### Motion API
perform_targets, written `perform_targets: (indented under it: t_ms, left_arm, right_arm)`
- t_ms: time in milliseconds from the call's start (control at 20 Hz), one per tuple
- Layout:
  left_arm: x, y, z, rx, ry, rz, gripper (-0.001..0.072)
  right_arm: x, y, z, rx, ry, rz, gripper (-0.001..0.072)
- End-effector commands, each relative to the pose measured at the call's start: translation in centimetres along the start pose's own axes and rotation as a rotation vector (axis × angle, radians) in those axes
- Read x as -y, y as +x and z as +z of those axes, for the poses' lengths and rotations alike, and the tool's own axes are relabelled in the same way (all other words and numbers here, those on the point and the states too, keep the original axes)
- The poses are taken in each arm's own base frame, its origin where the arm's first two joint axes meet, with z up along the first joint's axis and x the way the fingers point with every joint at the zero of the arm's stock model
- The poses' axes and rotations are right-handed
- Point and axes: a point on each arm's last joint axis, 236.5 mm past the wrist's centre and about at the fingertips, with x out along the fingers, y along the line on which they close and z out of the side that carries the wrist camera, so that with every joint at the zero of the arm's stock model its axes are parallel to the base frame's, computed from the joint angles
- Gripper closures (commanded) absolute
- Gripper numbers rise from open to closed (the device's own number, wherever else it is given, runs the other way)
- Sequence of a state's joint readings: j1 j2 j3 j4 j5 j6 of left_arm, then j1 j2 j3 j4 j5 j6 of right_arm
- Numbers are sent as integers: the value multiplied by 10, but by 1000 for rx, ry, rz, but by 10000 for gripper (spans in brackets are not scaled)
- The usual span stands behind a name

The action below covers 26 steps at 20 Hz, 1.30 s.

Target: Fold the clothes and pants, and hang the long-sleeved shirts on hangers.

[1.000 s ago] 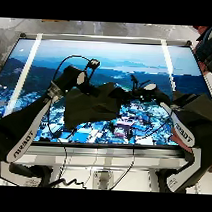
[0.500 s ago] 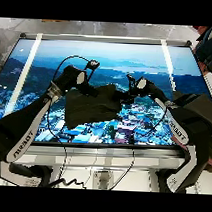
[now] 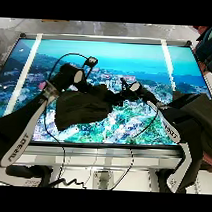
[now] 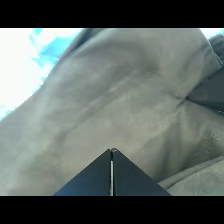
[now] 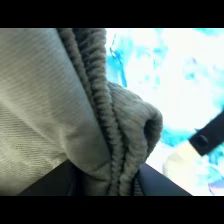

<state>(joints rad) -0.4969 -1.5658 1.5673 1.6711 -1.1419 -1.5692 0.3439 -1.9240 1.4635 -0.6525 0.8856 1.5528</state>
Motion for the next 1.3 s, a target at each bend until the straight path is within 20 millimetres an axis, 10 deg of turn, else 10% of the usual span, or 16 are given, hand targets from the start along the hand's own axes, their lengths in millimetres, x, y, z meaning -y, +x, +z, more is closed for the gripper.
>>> perform_targets:
  t_ms: [0,250,500,700,900,1050,1150,1200,1250]
  left_arm:
    - [-26,-48,15,101,32,96,685]
    - [-65,-141,29,280,46,242,685]
    - [-67,-163,30,323,37,244,685]
    - [-66,-158,29,314,38,243,685]
    - [-66,-158,29,314,39,244,685]
    - [-66,-158,29,314,39,243,685]
    - [-66,-158,29,314,39,243,685]
    - [-66,-158,29,314,39,243,685]
    - [-66,-158,29,314,39,243,684]
  right_arm:
    - [-18,-30,30,98,-12,39,681]
    - [-30,-207,96,404,-127,2,682]
    - [-4,-416,77,712,2,-101,681]
    - [50,-557,9,983,166,-324,681]
    - [131,-670,-111,1201,483,-732,681]
    - [175,-701,-220,1193,823,-971,681]
    - [194,-693,-258,1139,1006,-968,679]
    - [201,-691,-268,1119,1060,-965,584]
    - [207,-693,-275,1118,1095,-966,304]
